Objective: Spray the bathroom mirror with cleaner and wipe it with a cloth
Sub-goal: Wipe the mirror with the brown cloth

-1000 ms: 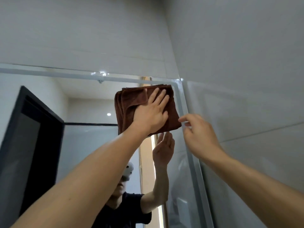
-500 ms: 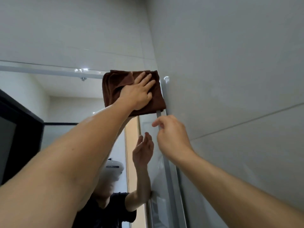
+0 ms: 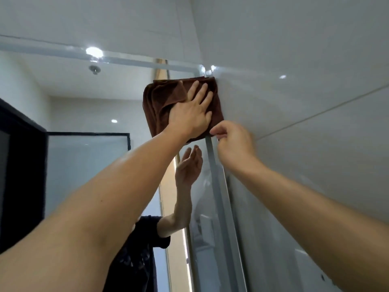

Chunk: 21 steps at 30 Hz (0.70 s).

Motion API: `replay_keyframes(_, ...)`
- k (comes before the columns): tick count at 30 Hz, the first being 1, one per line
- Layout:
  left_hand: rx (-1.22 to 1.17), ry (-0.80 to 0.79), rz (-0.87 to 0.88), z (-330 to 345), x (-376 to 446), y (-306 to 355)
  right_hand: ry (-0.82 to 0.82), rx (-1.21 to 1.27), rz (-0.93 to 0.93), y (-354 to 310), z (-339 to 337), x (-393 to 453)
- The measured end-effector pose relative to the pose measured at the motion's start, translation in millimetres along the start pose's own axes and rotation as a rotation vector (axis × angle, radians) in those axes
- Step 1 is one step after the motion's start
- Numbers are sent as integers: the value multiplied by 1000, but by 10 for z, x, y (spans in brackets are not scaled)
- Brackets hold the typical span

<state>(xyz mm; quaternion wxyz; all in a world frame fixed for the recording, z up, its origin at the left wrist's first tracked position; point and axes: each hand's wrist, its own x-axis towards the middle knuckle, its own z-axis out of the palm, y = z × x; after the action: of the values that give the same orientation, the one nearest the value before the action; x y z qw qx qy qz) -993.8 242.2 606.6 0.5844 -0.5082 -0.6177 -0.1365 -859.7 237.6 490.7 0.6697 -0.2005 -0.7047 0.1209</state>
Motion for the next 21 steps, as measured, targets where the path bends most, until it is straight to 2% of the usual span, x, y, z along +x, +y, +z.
replay_keyframes(6,-10,-36,102,243,-805,313,4,-2,44,135,14,-294)
replay_keyframes(15,65,-78,284,522,-1995,723,-88,-189,142,309,-115,-755)
replay_keyframes(21,58,-149,497,481,-2444,567,-147,-195,218,338,-173,-942)
